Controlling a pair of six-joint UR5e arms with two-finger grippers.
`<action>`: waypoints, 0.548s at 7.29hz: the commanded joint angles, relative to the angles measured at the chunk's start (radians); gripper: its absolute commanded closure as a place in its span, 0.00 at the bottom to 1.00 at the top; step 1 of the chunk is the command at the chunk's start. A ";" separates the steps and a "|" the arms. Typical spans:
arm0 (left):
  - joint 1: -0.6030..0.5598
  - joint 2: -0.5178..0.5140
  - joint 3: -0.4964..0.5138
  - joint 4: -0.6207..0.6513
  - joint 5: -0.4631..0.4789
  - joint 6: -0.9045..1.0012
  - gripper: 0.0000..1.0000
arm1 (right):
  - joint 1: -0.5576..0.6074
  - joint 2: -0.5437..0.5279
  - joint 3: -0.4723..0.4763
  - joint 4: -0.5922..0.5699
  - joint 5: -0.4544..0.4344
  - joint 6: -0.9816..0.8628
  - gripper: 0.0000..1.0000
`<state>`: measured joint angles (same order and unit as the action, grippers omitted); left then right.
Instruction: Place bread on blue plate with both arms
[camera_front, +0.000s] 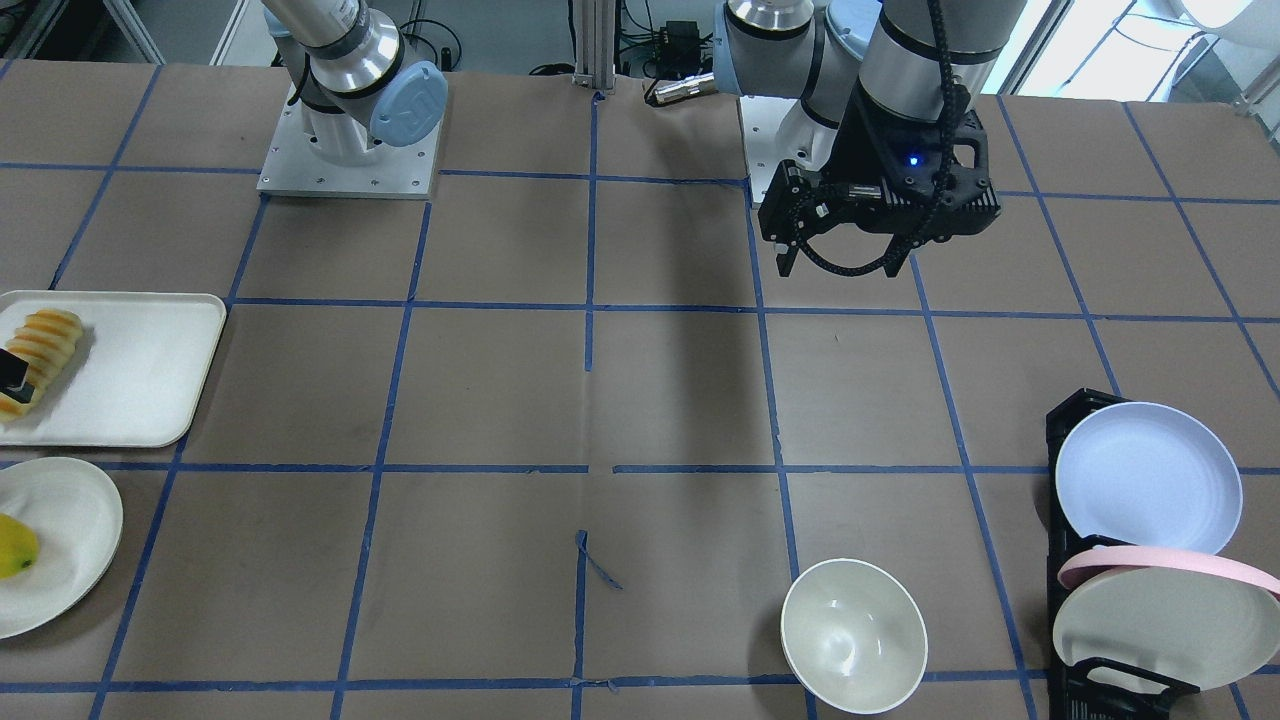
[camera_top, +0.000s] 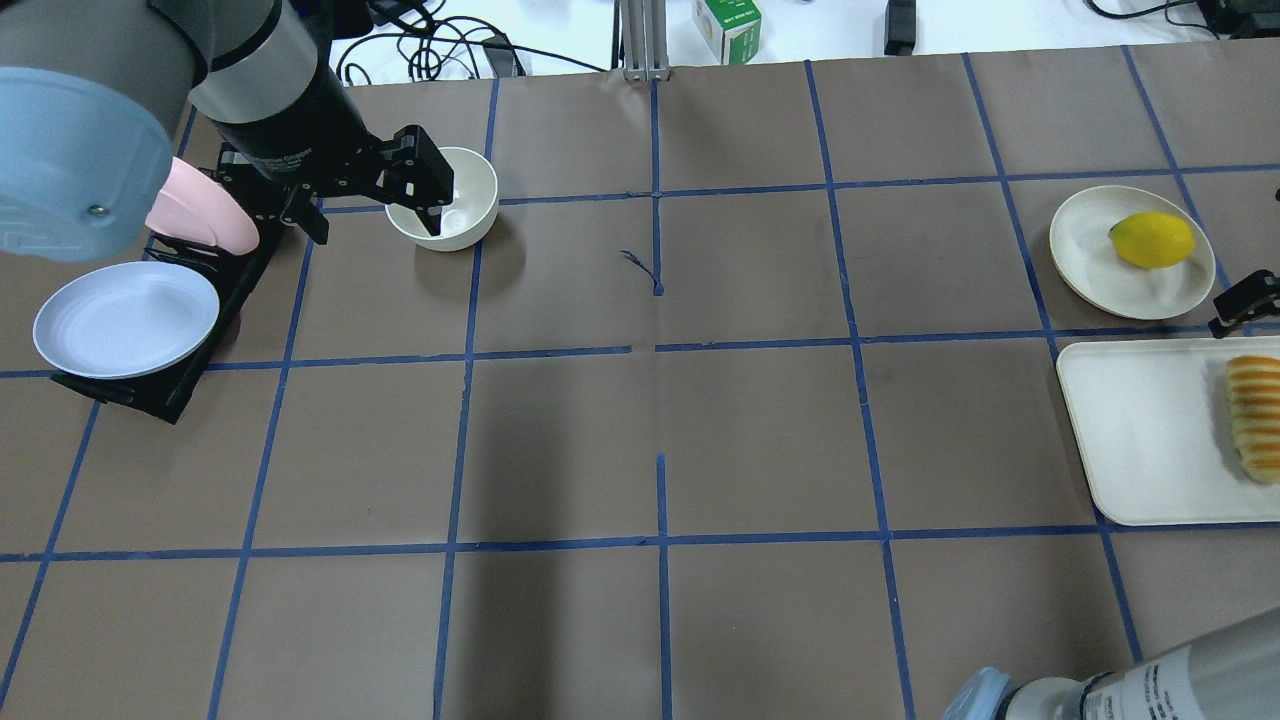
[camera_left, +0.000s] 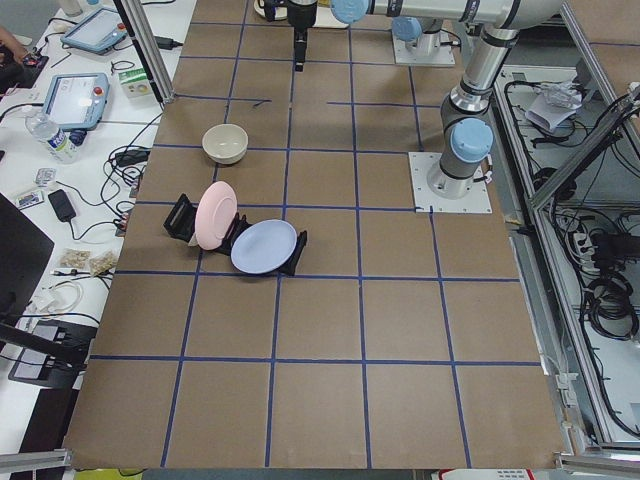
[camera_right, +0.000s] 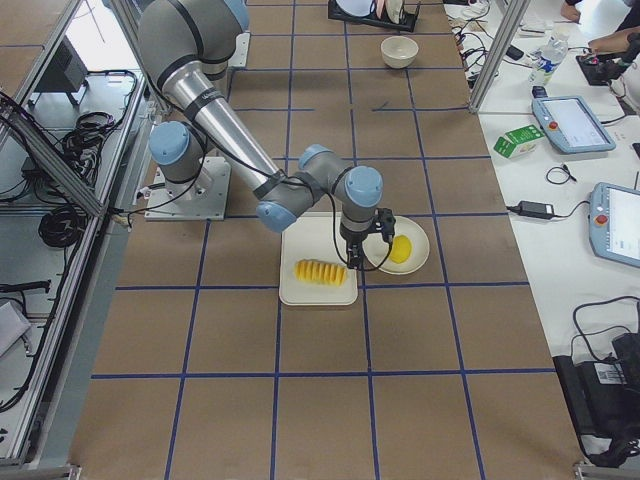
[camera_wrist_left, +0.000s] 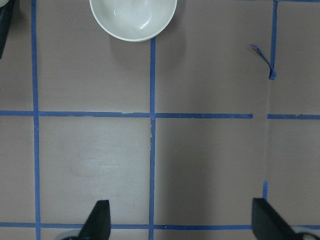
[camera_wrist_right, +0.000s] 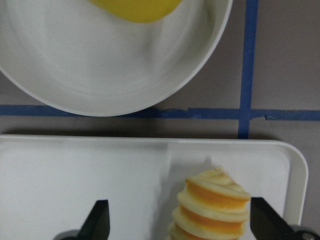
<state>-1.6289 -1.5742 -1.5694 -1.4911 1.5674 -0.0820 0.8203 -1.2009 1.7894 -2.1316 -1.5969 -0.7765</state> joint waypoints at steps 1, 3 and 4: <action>0.000 0.002 -0.001 0.000 0.000 0.002 0.00 | -0.018 0.034 0.011 -0.005 -0.101 -0.015 0.00; 0.000 0.003 -0.003 0.000 0.003 -0.010 0.00 | -0.078 0.037 0.083 -0.049 -0.087 -0.023 0.00; 0.001 0.008 -0.001 0.000 0.006 -0.007 0.00 | -0.076 0.041 0.087 -0.077 -0.087 -0.024 0.00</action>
<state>-1.6284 -1.5698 -1.5719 -1.4910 1.5708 -0.0873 0.7536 -1.1648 1.8587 -2.1750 -1.6842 -0.7981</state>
